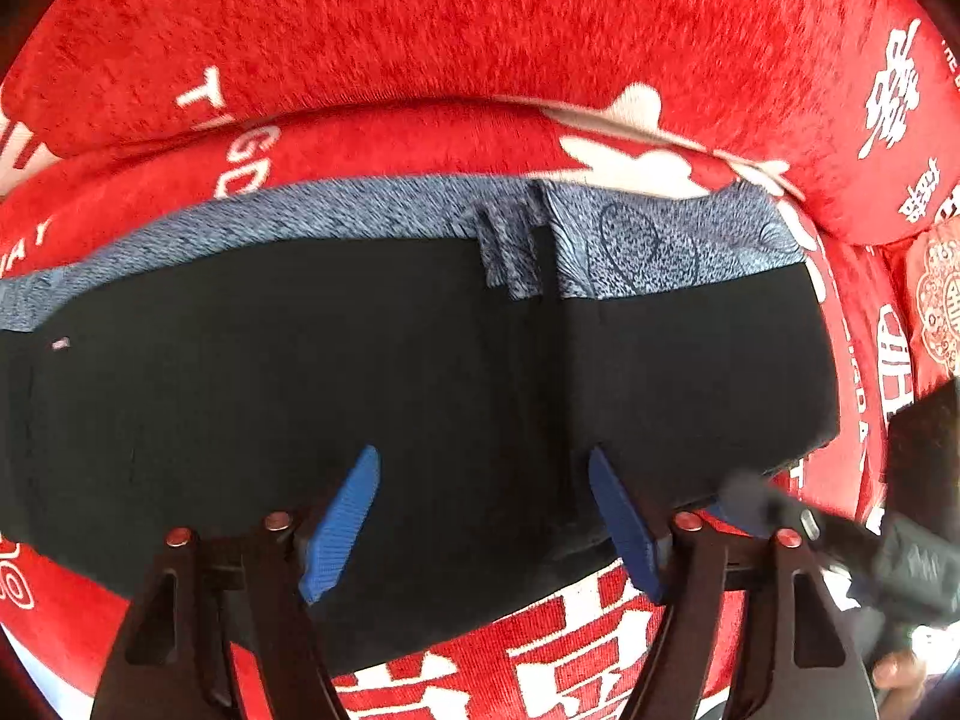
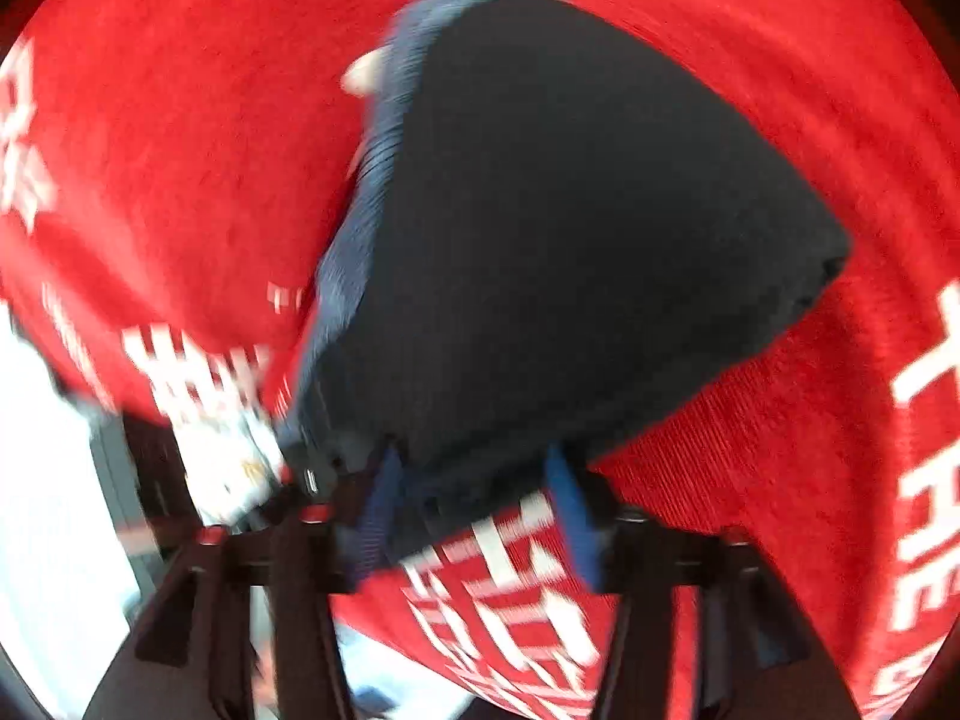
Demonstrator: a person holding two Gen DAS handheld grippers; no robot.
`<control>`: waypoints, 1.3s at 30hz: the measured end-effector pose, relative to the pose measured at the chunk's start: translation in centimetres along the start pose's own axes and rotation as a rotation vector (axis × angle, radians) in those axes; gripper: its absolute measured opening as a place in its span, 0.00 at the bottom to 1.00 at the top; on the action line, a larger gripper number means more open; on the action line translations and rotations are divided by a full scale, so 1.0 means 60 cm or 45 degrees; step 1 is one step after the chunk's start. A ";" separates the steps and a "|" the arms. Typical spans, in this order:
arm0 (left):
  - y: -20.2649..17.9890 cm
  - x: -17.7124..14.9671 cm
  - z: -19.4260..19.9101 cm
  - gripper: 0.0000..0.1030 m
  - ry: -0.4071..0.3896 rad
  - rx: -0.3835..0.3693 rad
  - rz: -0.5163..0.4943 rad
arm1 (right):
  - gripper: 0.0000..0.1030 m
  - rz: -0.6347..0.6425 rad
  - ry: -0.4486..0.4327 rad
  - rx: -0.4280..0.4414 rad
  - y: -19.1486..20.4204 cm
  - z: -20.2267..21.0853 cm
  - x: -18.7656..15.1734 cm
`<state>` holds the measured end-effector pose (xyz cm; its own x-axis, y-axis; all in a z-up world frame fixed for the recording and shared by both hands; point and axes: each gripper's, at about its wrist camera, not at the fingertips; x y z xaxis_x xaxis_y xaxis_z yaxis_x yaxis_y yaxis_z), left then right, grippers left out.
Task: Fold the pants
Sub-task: 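Lift the held trouser end and fold it over the trousers with the right gripper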
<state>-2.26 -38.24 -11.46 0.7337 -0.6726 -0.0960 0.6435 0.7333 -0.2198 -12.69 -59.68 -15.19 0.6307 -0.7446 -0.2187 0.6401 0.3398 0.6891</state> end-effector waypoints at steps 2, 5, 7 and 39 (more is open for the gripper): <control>-0.001 0.004 0.010 0.73 -0.006 0.012 -0.017 | 0.56 0.121 0.001 -0.052 0.028 0.022 -0.019; -0.006 0.023 0.030 0.73 -0.009 -0.049 -0.060 | 0.58 0.315 -0.134 -0.099 0.076 0.099 -0.015; -0.022 0.042 0.036 0.73 -0.013 -0.083 -0.089 | 0.67 0.355 -0.222 -0.154 0.090 0.135 0.021; 0.070 0.023 0.019 0.73 -0.061 0.182 0.149 | 0.36 0.591 0.042 -0.616 0.216 -0.052 0.101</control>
Point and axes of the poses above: each gripper's, at about its wrist camera, not at the fingertips, and z roughly against the way its jaws point, y to its left, x to its top, and after that the axes turned 14 degrees about y, right-handed
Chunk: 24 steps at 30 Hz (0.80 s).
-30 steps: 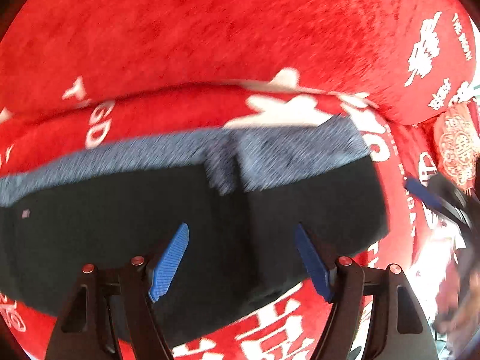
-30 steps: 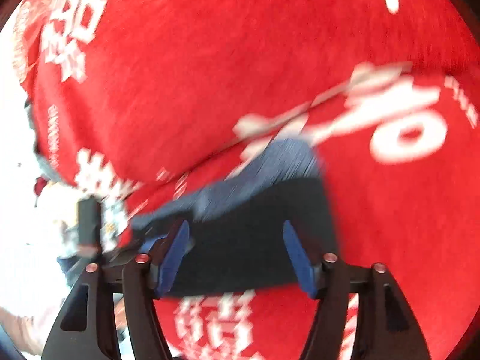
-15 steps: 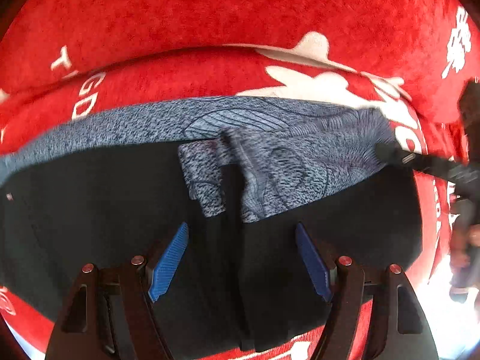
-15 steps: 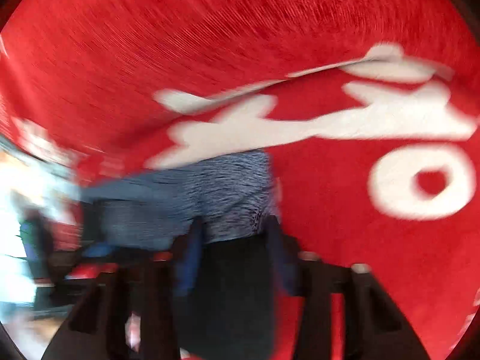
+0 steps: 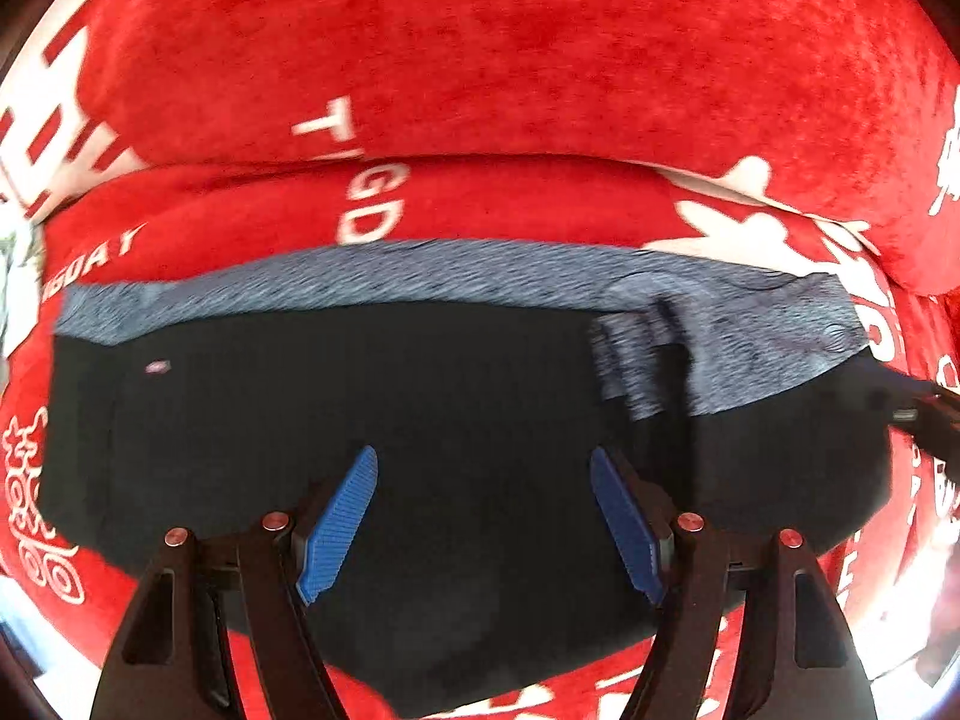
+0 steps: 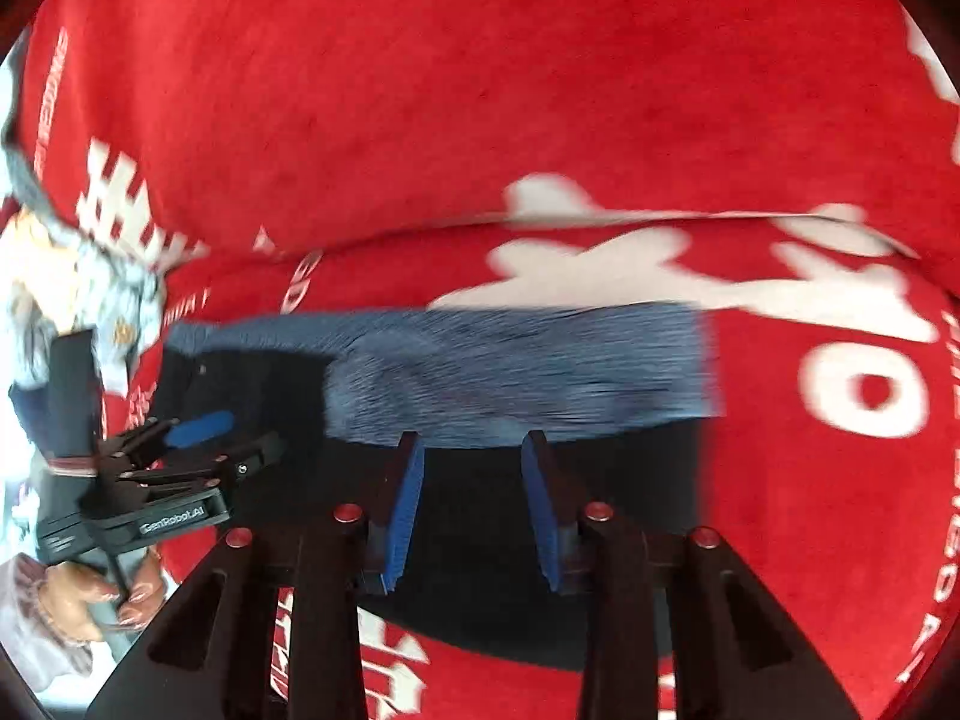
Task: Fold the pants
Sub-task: 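Lift the held trouser end and fold it over the trousers with the right gripper, then lower the folded end onto the trousers and open the right gripper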
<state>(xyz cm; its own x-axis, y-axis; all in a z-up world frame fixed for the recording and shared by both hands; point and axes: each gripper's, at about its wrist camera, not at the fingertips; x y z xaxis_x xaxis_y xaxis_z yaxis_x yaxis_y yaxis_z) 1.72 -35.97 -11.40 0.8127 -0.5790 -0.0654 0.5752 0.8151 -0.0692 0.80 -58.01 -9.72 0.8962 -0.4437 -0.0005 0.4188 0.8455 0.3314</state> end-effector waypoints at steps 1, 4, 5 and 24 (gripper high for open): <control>0.012 -0.005 0.001 0.73 0.000 0.004 0.007 | 0.36 -0.016 0.036 0.016 0.006 -0.028 0.010; 0.037 -0.025 0.003 0.73 0.005 0.023 0.022 | 0.36 -0.111 0.081 0.101 0.047 -0.108 0.041; 0.048 -0.034 0.003 0.73 0.011 0.027 0.029 | 0.36 -0.098 0.067 0.125 0.059 -0.109 0.047; 0.177 -0.133 0.005 0.73 0.063 0.035 0.137 | 0.15 0.252 0.105 -0.323 0.175 -0.093 -0.092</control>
Point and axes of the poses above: each gripper's, at about its wrist camera, not at the fingertips, and z roughly against the way its jaws point, y to its left, x to its top, and after that the axes turned 14 degrees about y, right-handed
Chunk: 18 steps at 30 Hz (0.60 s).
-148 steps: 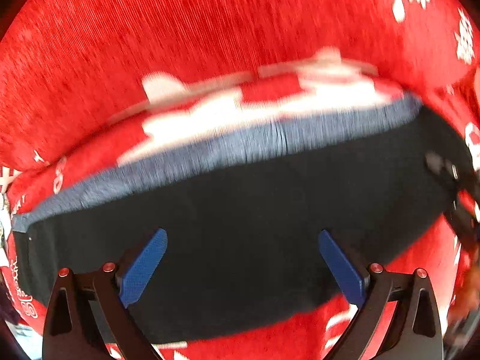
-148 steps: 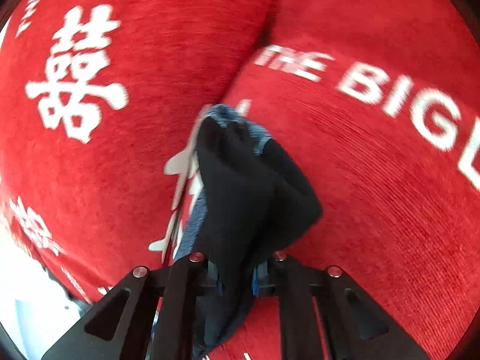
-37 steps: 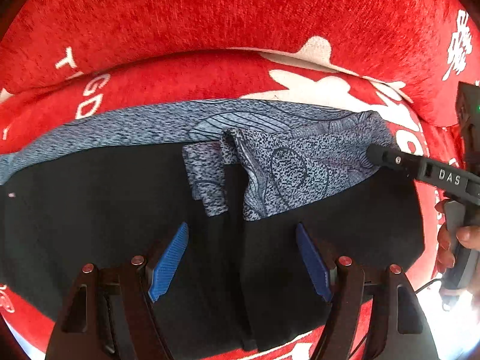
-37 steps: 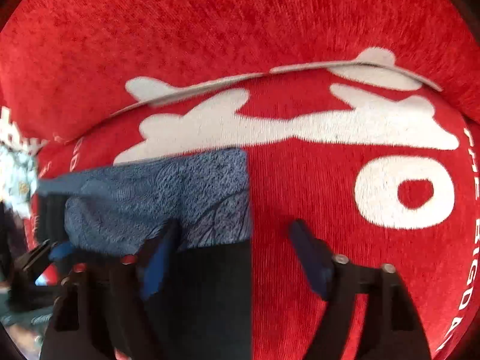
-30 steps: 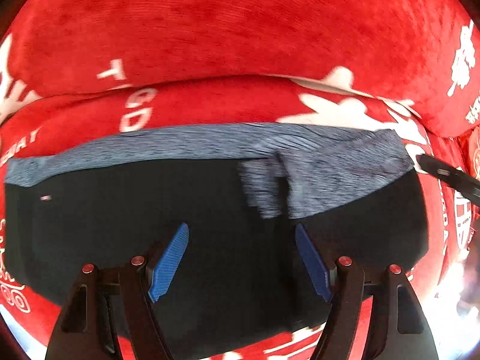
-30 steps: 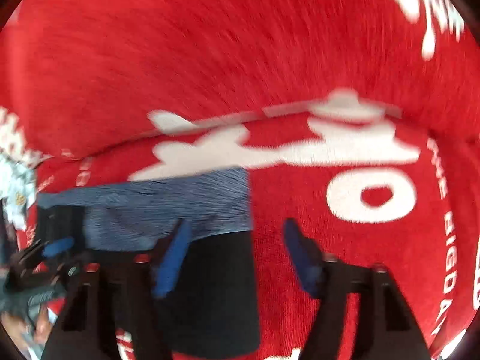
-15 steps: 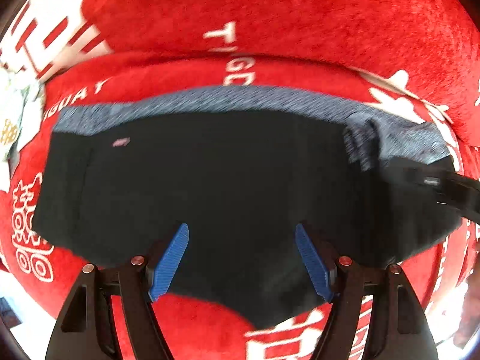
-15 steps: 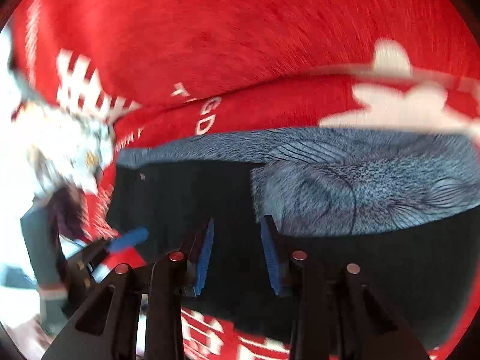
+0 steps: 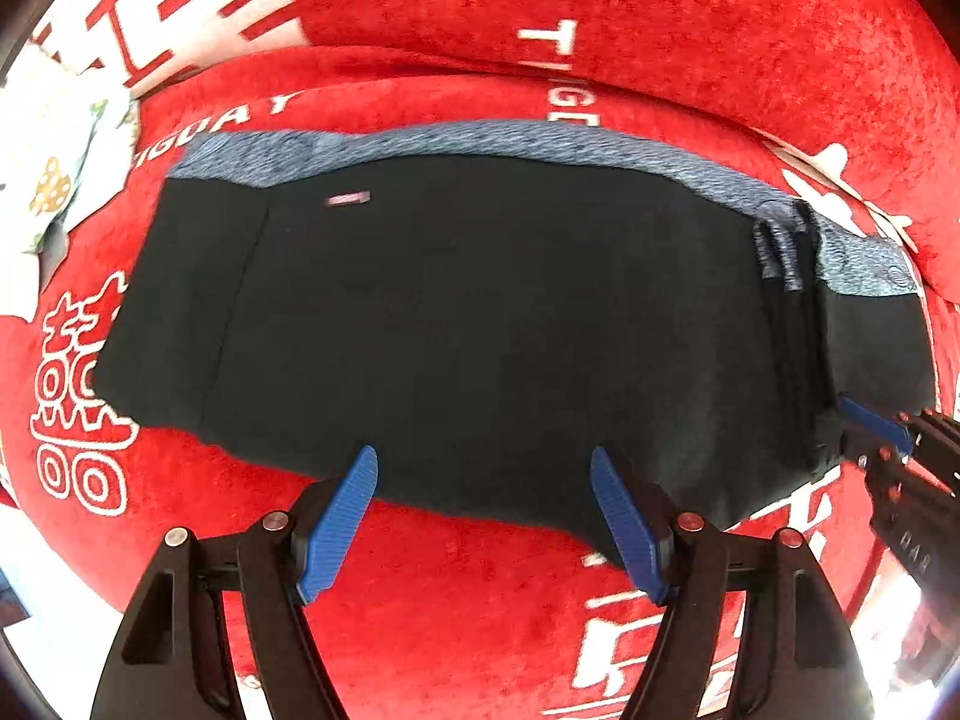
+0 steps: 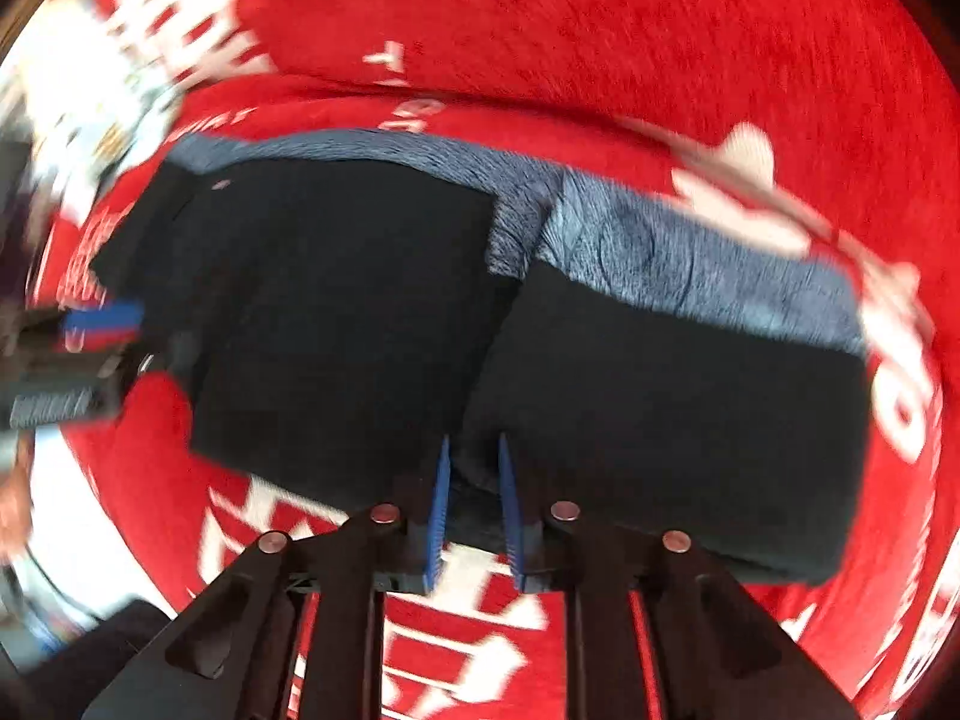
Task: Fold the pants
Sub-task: 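Lower the folded end onto the trousers and open the right gripper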
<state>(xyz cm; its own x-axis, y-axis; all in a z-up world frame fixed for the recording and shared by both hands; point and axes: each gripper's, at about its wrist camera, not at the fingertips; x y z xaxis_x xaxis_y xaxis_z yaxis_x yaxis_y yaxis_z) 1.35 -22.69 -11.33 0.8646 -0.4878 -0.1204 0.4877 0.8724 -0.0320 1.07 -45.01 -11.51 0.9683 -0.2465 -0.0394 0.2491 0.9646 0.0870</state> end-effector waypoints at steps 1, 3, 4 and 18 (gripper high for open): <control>0.008 -0.003 -0.001 0.73 0.008 0.005 0.009 | 0.09 -0.002 -0.004 0.004 0.008 0.002 0.002; 0.015 -0.002 -0.004 0.73 0.021 0.010 0.028 | 0.06 0.050 0.005 0.072 0.032 0.011 0.002; 0.021 -0.003 -0.003 0.73 0.028 0.012 0.038 | 0.06 0.101 0.026 0.082 0.052 0.014 -0.001; 0.087 -0.025 0.023 0.73 0.089 0.006 0.125 | 0.55 -0.108 0.131 0.251 0.080 0.058 -0.041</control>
Point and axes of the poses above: each gripper's, at about its wrist camera, not at the fingertips, and z roughly against the way its jaws point, y to its left, x to its top, and after that the axes turned 14 degrees about y, right-handed
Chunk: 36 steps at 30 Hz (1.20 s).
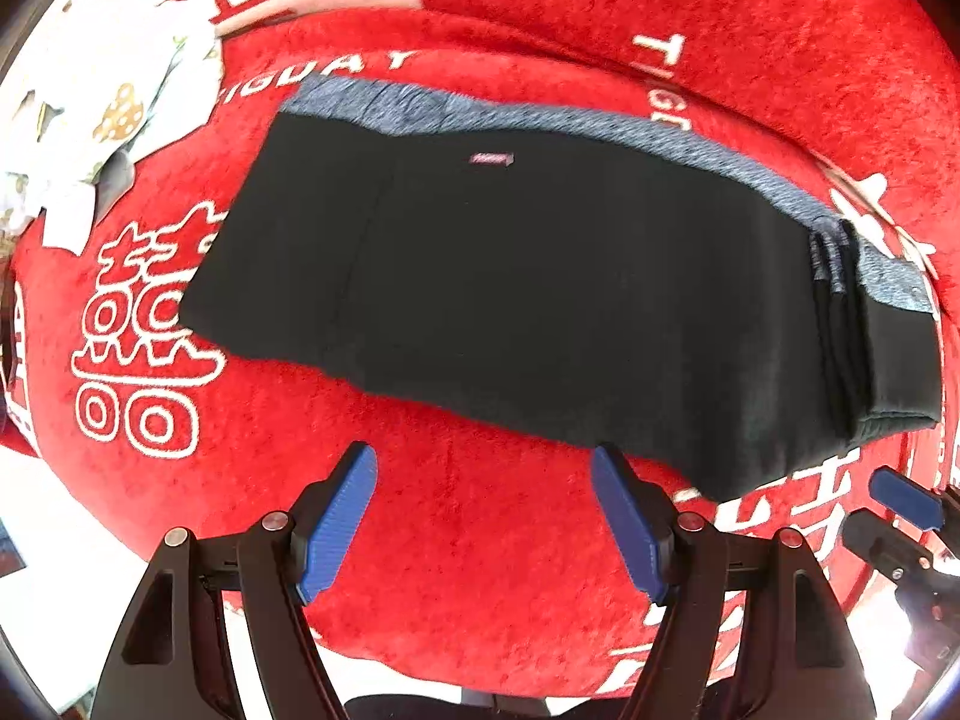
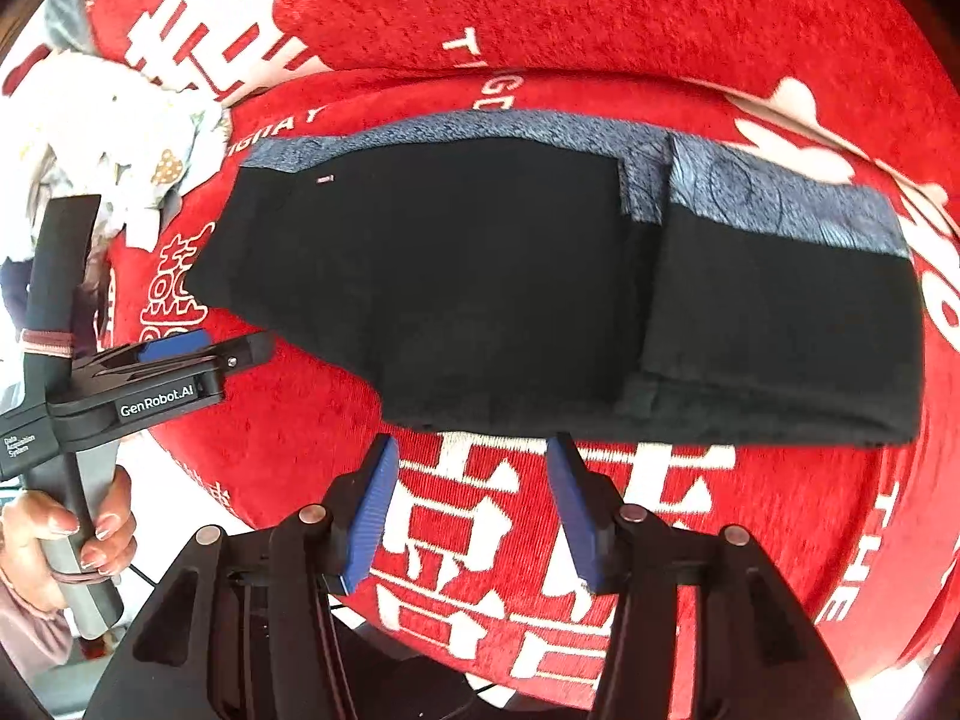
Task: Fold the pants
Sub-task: 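Lower the folded end onto the trousers and open the right gripper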
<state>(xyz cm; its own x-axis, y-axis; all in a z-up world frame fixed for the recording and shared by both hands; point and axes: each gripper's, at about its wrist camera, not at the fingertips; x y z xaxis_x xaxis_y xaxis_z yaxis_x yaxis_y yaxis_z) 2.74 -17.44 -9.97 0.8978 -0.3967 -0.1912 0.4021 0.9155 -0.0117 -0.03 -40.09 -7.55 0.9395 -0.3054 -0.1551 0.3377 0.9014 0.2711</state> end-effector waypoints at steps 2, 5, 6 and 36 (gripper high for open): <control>0.010 0.002 0.000 0.73 -0.009 -0.029 0.013 | 0.55 -0.017 0.016 -0.002 0.004 -0.005 0.002; 0.026 -0.002 0.007 1.00 -0.057 -0.030 0.029 | 0.58 -0.024 0.043 -0.006 0.017 -0.014 0.009; 0.027 -0.002 0.008 1.00 -0.065 -0.032 0.028 | 0.63 -0.023 0.053 -0.011 0.023 -0.018 0.012; 0.214 0.037 -0.043 1.00 0.051 -0.320 0.284 | 0.82 0.077 0.146 -0.061 0.136 -0.073 0.088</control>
<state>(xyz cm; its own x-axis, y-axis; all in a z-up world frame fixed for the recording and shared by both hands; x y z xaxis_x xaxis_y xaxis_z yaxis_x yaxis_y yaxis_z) 9.42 -6.37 -13.07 0.9489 -0.1866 -0.2544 0.1354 0.9692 -0.2057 7.45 -33.03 -10.30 0.9444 -0.2154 -0.2484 0.2750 0.9316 0.2376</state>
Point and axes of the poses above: each gripper's, at about its wrist camera, not at the fingertips, and z roughly against the way its jaws point, y to its left, x to its top, and after that the axes turned 14 degrees about y, right-handed
